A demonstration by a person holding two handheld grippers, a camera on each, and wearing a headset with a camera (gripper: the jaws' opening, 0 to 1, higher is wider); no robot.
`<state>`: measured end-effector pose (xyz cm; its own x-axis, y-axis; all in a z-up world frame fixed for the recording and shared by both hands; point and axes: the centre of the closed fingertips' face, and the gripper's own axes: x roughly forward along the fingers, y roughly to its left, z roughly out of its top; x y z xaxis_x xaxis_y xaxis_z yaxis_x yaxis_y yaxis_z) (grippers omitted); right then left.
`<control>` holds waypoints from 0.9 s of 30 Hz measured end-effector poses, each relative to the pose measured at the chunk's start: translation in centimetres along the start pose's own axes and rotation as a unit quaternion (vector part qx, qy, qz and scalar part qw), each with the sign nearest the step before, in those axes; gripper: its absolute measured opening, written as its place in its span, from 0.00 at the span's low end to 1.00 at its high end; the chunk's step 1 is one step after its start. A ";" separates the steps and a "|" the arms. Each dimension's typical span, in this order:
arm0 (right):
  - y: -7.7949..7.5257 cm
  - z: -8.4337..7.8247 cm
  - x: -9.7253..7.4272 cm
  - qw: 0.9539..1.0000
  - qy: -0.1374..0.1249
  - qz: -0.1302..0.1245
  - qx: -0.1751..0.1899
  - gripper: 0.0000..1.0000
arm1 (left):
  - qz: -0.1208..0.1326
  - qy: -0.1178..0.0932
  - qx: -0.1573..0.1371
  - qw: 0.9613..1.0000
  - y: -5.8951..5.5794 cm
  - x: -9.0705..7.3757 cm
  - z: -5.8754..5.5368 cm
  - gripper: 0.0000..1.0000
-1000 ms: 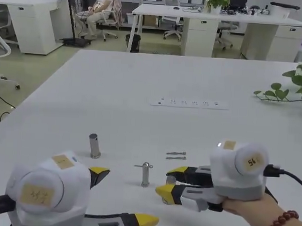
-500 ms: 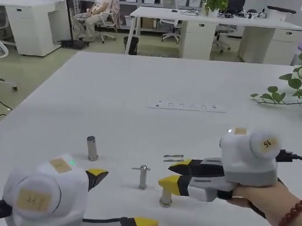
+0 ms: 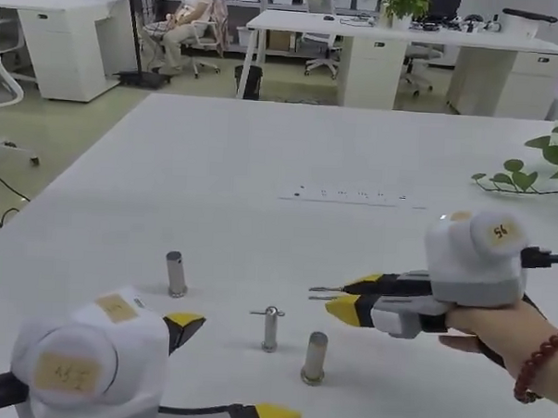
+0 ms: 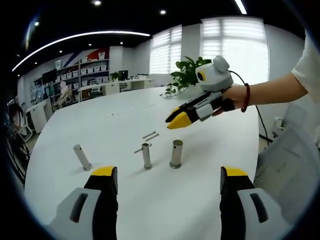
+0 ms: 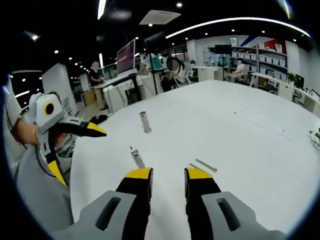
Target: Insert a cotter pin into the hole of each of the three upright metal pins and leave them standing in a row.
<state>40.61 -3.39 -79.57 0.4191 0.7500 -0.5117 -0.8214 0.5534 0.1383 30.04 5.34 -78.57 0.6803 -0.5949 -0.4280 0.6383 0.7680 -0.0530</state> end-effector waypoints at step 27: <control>-4.6 -2.9 4.8 0.984 0.146 0.000 -0.099 0.18 | 0.010 0.012 -0.005 1.000 0.8 0.0 -0.7 0.82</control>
<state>45.29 -3.38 -85.15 0.3132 0.5977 -0.7380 -0.8929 0.4500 -0.0146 30.29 6.07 -79.29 0.6847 -0.5731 -0.4502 0.6202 0.7827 -0.0531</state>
